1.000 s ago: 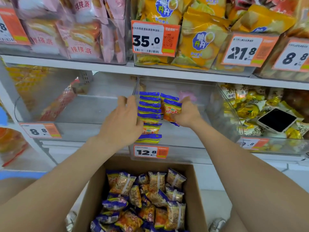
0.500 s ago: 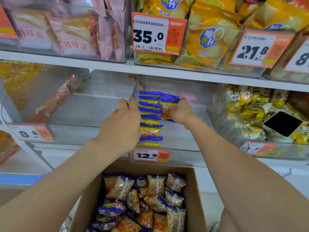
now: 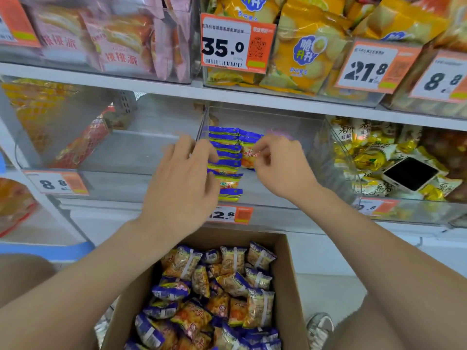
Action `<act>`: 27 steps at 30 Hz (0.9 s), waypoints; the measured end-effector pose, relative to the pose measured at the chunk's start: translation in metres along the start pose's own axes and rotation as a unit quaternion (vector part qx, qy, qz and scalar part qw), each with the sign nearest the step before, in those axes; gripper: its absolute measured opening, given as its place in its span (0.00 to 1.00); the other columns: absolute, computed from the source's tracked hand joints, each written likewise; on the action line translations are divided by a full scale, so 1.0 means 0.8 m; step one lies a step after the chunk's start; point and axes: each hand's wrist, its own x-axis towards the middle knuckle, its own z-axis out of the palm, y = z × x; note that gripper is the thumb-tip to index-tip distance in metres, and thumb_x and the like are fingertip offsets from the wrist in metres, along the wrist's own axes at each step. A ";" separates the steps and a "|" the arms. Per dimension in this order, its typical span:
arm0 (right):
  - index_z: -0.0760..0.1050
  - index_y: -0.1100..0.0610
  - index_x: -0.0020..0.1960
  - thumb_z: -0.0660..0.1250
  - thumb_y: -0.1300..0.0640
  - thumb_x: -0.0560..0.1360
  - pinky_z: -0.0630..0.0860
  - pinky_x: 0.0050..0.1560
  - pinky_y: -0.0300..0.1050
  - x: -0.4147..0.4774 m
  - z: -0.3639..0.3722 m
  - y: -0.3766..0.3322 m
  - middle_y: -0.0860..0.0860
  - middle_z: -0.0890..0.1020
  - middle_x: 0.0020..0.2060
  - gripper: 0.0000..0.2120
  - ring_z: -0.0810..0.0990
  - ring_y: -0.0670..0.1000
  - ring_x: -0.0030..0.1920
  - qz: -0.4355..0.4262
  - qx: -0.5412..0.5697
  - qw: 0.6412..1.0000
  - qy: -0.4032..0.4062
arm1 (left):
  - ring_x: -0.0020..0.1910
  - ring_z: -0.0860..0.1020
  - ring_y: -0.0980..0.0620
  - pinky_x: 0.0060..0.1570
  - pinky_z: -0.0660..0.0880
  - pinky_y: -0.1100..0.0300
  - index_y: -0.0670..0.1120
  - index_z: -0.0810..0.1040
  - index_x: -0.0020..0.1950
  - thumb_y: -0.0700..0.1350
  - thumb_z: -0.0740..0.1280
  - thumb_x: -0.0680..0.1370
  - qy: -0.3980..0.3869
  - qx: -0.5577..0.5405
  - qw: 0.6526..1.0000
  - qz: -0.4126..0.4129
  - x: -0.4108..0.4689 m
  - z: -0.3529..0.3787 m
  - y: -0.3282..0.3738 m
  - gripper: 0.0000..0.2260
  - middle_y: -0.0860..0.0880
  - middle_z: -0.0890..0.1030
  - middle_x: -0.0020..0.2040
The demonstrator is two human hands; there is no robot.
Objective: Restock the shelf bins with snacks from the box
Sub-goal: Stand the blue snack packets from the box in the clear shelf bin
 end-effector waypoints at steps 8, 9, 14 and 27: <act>0.81 0.51 0.44 0.64 0.61 0.74 0.79 0.44 0.43 -0.145 0.009 -0.044 0.41 0.76 0.32 0.08 0.74 0.42 0.34 -0.138 -0.023 0.929 -0.341 | 0.39 0.75 0.52 0.35 0.70 0.56 0.54 0.73 0.45 0.46 0.68 0.77 -0.376 0.062 0.922 0.070 -0.077 0.026 -0.010 0.05 0.55 0.72 0.37; 0.77 0.53 0.40 0.64 0.61 0.74 0.80 0.43 0.48 -0.155 0.022 -0.041 0.44 0.75 0.32 0.06 0.73 0.44 0.33 -0.144 -0.055 0.914 -0.376 | 0.41 0.76 0.51 0.36 0.73 0.55 0.54 0.74 0.46 0.46 0.67 0.78 -0.404 0.077 0.907 0.084 -0.086 0.036 -0.013 0.04 0.55 0.74 0.39; 0.65 0.55 0.36 0.64 0.63 0.77 0.77 0.34 0.54 -0.185 0.059 -0.035 0.54 0.71 0.34 0.14 0.75 0.57 0.33 -0.149 -0.176 0.868 -0.440 | 0.53 0.79 0.44 0.44 0.76 0.50 0.50 0.78 0.58 0.42 0.67 0.80 -0.500 0.171 0.845 0.082 -0.129 0.091 -0.039 0.08 0.48 0.78 0.54; 0.67 0.55 0.41 0.66 0.64 0.80 0.68 0.29 0.49 -0.159 0.062 -0.052 0.54 0.72 0.39 0.12 0.74 0.54 0.34 -0.187 -0.201 0.841 -0.465 | 0.48 0.78 0.49 0.47 0.77 0.54 0.47 0.78 0.63 0.46 0.68 0.81 -0.516 0.038 0.856 -0.006 -0.182 0.128 -0.074 0.11 0.47 0.82 0.54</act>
